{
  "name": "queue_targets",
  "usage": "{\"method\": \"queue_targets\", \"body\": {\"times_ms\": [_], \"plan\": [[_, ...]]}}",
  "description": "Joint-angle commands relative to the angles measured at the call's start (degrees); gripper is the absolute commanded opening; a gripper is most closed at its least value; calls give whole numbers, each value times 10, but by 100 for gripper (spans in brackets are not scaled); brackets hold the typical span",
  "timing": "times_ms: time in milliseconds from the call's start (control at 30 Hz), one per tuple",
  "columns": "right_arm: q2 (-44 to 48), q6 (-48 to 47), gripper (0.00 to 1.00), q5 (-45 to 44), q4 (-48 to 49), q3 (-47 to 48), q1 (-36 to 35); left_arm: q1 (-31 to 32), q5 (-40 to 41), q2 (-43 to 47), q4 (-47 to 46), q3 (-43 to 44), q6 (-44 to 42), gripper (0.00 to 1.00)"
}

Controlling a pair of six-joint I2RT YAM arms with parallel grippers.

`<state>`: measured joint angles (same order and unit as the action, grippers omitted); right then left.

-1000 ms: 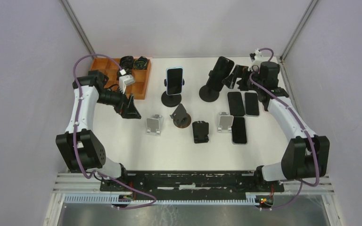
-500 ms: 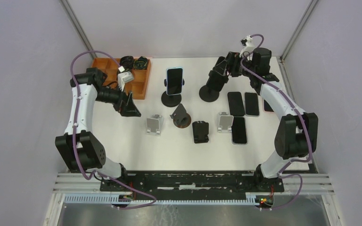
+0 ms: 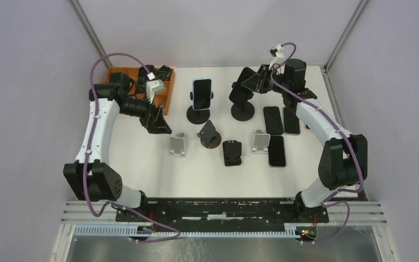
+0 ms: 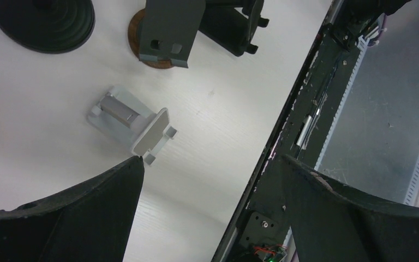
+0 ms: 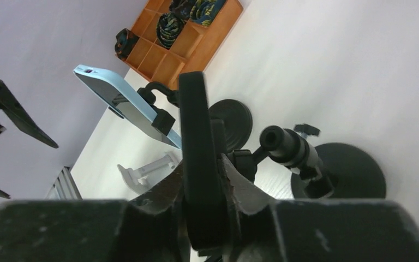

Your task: Remove the phone from the phone stand

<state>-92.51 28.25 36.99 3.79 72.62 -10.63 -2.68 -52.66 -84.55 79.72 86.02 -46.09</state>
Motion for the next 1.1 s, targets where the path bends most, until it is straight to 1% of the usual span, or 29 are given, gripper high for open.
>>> {"method": "queue_targets", "body": {"times_ms": [0, 133, 167, 400, 600, 767, 900, 1000, 1067], "plan": [[42, 8, 20, -11, 56, 7, 0, 41, -4, 37, -45, 36, 72, 100], [31, 25, 9, 19, 47, 56, -6, 70, -1, 37, -54, 55, 92, 100], [30, 28, 7, 25, 44, 73, -7, 76, -1, 36, -54, 60, 96, 100], [62, 52, 6, 36, 22, 155, -13, 113, -7, 20, -58, 122, 118, 100], [112, 93, 6, 43, -13, 196, -22, 129, -35, 12, -59, 178, 136, 100], [181, 115, 6, 42, -59, 186, -32, 142, -67, 36, -72, 177, 135, 100], [252, 153, 6, 51, -42, 127, -40, 154, -92, 73, -125, 144, 140, 100], [289, 169, 6, 66, -43, 105, -44, 161, -94, 102, -177, 120, 159, 100], [309, 190, 6, 73, -42, 88, -48, 167, -94, 115, -186, 118, 155, 100]]}}
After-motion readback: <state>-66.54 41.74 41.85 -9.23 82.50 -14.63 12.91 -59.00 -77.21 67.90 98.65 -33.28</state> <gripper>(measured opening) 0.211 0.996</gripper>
